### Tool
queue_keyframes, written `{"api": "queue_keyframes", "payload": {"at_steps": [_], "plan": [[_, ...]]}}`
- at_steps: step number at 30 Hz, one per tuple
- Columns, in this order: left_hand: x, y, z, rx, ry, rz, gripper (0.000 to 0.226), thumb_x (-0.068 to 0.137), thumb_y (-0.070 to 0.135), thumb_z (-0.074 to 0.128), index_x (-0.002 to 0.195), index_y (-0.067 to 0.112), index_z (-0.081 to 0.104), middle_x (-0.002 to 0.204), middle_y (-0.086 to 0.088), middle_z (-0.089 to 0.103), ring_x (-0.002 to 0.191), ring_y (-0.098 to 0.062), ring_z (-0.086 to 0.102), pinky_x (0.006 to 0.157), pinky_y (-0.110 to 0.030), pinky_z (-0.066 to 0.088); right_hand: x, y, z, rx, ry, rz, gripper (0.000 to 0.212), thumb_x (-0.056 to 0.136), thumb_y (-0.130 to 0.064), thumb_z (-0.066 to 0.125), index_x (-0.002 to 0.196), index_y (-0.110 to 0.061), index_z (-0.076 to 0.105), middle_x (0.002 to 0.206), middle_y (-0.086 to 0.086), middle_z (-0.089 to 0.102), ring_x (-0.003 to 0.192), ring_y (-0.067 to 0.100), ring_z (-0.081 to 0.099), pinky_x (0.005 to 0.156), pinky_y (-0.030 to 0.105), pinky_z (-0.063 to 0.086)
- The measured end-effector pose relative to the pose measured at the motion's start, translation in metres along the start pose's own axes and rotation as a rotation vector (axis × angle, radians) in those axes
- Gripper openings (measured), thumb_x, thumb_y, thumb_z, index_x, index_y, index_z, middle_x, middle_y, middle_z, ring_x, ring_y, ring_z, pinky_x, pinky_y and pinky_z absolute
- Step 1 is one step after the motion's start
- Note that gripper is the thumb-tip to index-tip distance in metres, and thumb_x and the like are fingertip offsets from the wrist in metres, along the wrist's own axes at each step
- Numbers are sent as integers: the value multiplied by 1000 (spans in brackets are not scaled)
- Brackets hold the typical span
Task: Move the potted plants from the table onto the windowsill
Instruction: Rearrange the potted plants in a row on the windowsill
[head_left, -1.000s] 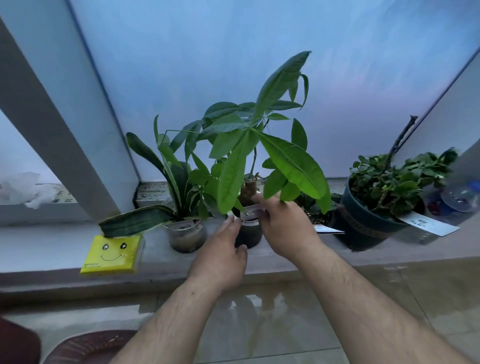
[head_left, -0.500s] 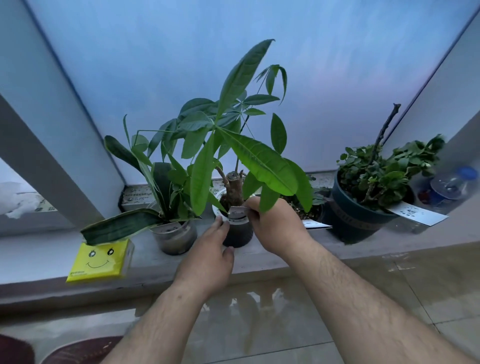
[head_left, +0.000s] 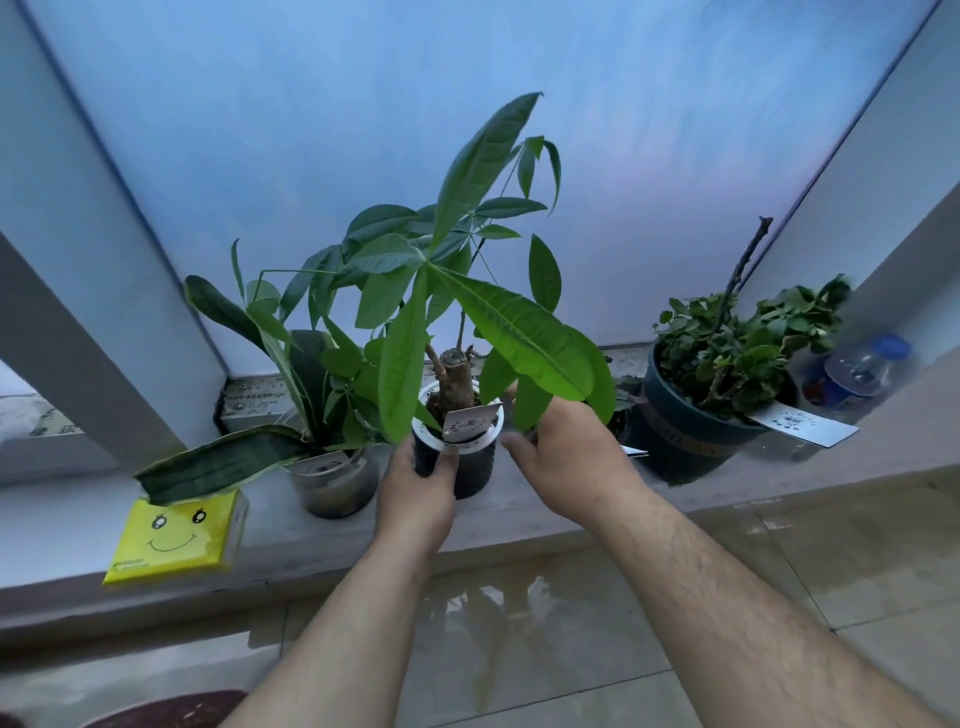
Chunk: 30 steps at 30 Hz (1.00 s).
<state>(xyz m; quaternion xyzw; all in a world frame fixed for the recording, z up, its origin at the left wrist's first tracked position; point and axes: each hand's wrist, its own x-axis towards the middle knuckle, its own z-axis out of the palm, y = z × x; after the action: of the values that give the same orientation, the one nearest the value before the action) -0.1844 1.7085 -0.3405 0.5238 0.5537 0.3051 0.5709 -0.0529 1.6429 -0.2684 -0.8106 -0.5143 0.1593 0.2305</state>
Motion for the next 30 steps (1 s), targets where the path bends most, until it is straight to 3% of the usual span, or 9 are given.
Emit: {"api": "queue_keyframes", "payload": {"at_steps": [4, 6, 9, 12, 16, 18, 21, 27, 30], "plan": [[9, -4, 5, -24, -9, 11, 35, 96, 30, 61, 131, 29, 60, 115, 16, 62, 115, -9, 58, 91, -27, 41, -14, 7, -22, -67, 37, 41, 33, 100, -33, 57, 74, -35, 37, 75, -18, 38, 77, 18, 47, 68, 30, 37], [11, -5, 4, -18, -16, 30, 32, 97, 28, 59, 129, 29, 60, 112, 16, 61, 112, -7, 56, 91, -27, 39, -19, 8, -33, -41, 75, 9, 13, 99, -31, 59, 97, -41, 50, 81, -18, 48, 87, 22, 56, 74, 30, 41], [12, -10, -1, -6, -45, 53, 35, 98, 30, 58, 133, 28, 58, 120, 14, 61, 115, -7, 54, 92, -27, 38, -23, 11, -46, -79, 91, 3, 35, 99, -29, 61, 134, -26, 58, 102, 0, 66, 100, 24, 64, 81, 27, 46], [11, -12, -6, 39, -92, 68, 40, 99, 34, 56, 138, 29, 54, 130, 12, 59, 122, -9, 52, 92, -28, 38, -33, 25, -61, -90, 134, 22, 31, 97, -27, 63, 128, -26, 61, 111, -10, 67, 90, 12, 56, 85, 33, 51], [2, -27, -2, 60, -58, -59, 10, 93, 28, 59, 99, 20, 58, 87, 7, 62, 98, -26, 63, 76, -30, 42, -52, 50, -85, -289, 70, 110, 55, 92, -31, 61, 146, -31, 51, 138, -11, 60, 112, 9, 54, 101, 35, 50], [-9, -36, 8, 145, -106, -135, 15, 87, 25, 59, 94, 13, 60, 76, 2, 56, 78, -28, 60, 62, -30, 43, -56, 57, -89, -355, -21, 114, 62, 89, -30, 60, 149, -32, 46, 144, -11, 55, 131, 13, 47, 112, 35, 43], [-26, -31, 33, 204, -274, -68, 38, 89, 21, 59, 126, 16, 57, 109, -2, 64, 96, -22, 65, 86, -38, 56, -51, 71, -85, -431, -182, 84, 69, 86, -29, 60, 153, -30, 42, 153, -10, 47, 142, 15, 38, 119, 34, 35], [-34, -5, 65, 371, -378, 364, 57, 95, 19, 58, 149, 25, 42, 156, 6, 36, 144, -9, 33, 120, -35, 30, -15, 96, -63, -506, -169, -114, 38, 94, -31, 57, 131, -34, 63, 127, -11, 64, 116, 19, 53, 100, 37, 48], [-37, -1, 74, 516, -381, 437, 64, 97, 22, 54, 156, 25, 31, 164, 10, 18, 151, -6, 15, 118, -19, 12, -1, 101, -57, -510, -192, -153, 24, 95, -25, 53, 105, -31, 73, 104, -9, 71, 99, 21, 59, 83, 42, 55]]}}
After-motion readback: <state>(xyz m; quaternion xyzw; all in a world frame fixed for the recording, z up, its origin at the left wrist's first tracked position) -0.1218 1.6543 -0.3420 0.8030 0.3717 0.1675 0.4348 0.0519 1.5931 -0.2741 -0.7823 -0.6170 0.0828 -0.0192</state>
